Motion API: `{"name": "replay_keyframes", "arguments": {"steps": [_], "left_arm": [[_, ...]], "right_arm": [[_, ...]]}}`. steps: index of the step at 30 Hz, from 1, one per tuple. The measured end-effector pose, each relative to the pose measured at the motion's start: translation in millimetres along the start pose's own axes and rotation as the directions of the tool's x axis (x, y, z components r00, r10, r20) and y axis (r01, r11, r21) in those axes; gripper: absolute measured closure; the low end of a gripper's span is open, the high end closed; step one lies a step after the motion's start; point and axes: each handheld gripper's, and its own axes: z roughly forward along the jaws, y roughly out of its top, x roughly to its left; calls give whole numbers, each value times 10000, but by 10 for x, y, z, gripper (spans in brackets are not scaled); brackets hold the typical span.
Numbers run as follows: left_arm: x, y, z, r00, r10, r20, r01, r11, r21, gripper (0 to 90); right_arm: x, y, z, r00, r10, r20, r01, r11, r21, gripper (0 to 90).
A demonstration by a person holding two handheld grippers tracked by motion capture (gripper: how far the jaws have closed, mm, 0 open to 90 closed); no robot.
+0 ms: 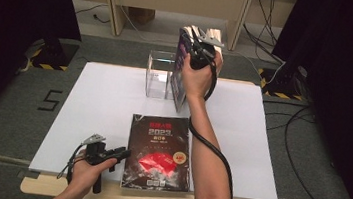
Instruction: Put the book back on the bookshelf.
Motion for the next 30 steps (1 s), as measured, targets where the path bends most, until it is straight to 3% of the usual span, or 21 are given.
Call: {"name": "replay_keyframes", "arguments": {"steps": [6,18,22,30], "left_arm": [[-4,-13,15,10000,-18,36,17,10000,41,649],[-24,-17,21,10000,56,77,-57,9999,104,646],[-20,-4,12,9999,23,101,-24,10000,55,645],[-19,-3,13,10000,55,74,-55,10000,-3,644]], "right_arm": [[0,-25,8,9999,-69,93,68,10000,47,828],[-2,92,-30,9998,-107,-152,124,9928,1188,784],[-41,170,-1,9990,276,-359,-210,9848,1725,760],[-89,209,34,9973,579,-458,-472,9771,2075,746]]}}
